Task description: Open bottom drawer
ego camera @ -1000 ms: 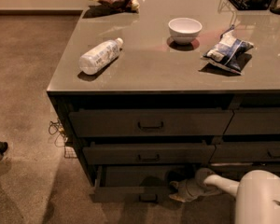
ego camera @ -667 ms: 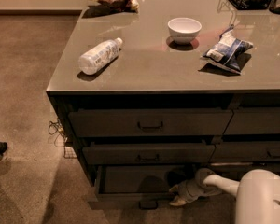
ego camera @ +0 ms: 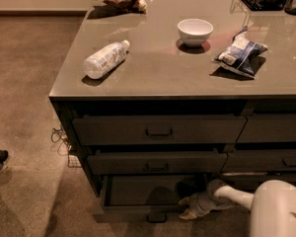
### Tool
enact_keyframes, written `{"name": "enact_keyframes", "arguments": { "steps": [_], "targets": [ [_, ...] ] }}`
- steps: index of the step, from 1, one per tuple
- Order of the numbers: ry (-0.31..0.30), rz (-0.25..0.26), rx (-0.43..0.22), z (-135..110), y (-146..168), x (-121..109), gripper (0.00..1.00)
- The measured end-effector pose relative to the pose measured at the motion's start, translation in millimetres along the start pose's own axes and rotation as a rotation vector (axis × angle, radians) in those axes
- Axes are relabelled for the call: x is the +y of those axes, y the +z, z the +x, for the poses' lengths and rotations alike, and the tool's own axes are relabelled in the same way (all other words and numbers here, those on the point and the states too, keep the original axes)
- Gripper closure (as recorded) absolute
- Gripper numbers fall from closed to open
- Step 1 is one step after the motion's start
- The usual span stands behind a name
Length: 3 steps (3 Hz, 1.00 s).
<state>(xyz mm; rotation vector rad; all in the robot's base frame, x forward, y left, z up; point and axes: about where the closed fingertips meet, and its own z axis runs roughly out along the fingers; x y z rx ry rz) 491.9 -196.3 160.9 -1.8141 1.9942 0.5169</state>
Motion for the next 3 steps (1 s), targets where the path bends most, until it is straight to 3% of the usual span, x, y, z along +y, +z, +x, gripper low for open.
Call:
{"name": "enact_keyframes", "arguments": {
  "steps": [2, 3],
  "targets": [
    [0.003, -0.002, 0.001, -0.8, -3.5, 2.2, 1.00],
    [0.033, -0.040, 0.008, 6.4, 0.2, 34.5, 1.00]
  ]
}}
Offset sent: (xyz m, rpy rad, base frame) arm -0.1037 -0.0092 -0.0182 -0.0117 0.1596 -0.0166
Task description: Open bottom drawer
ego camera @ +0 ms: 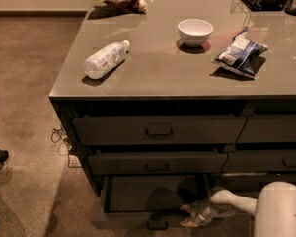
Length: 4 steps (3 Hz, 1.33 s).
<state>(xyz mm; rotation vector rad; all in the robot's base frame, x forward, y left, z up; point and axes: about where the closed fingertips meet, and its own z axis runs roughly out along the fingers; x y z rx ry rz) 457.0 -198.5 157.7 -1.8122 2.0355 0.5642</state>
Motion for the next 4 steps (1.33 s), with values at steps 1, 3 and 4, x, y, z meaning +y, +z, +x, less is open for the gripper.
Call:
{"name": "enact_keyframes", "arguments": {
  "steps": [1, 3, 4],
  "targets": [
    [0.000, 0.000, 0.000, -2.5, -4.3, 0.2, 1.00],
    [0.000, -0.004, -0.002, -3.1, -2.3, 1.9, 0.58],
    [0.000, -0.007, -0.003, -3.6, -0.7, 3.2, 0.35]
  ]
}}
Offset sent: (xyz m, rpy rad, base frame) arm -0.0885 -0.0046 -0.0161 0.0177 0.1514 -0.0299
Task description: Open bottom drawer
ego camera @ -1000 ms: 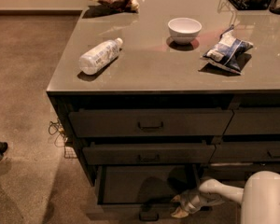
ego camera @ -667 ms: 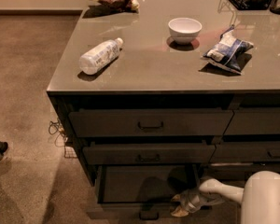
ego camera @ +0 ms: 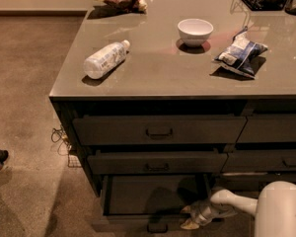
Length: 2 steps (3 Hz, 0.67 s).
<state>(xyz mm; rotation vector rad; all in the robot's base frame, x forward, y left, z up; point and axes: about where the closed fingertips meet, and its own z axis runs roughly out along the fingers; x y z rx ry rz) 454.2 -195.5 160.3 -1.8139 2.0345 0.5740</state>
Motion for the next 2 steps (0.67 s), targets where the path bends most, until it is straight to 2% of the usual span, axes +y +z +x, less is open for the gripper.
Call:
{"name": "enact_keyframes", "arguments": {
  "steps": [1, 2],
  "targets": [
    [0.000, 0.000, 0.000, 0.0, 0.0, 0.0, 0.12],
    [0.000, -0.003, -0.001, -0.5, 1.6, 1.4, 0.00]
  ]
}}
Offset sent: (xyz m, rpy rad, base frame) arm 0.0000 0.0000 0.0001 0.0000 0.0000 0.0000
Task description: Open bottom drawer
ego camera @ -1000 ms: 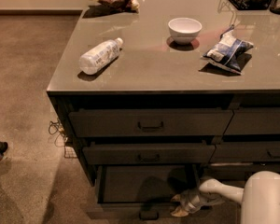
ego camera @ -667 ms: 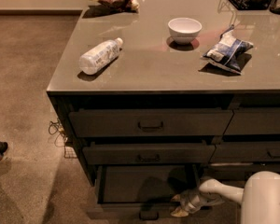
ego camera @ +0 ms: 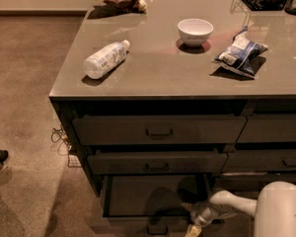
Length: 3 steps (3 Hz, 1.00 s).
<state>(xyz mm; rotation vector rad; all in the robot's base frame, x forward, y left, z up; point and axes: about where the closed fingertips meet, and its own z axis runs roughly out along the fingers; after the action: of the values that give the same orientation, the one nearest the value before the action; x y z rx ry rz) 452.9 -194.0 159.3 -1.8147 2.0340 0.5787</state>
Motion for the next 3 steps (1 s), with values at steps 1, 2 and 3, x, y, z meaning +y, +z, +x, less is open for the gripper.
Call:
{"name": "enact_keyframes", "arguments": {
  "steps": [1, 2, 3],
  "targets": [
    [0.000, 0.000, 0.000, 0.0, 0.0, 0.0, 0.00],
    [-0.007, 0.036, -0.030, 3.6, -20.0, 0.3, 0.00],
    [-0.021, 0.098, -0.072, 9.3, -66.6, -3.3, 0.00]
  ]
}}
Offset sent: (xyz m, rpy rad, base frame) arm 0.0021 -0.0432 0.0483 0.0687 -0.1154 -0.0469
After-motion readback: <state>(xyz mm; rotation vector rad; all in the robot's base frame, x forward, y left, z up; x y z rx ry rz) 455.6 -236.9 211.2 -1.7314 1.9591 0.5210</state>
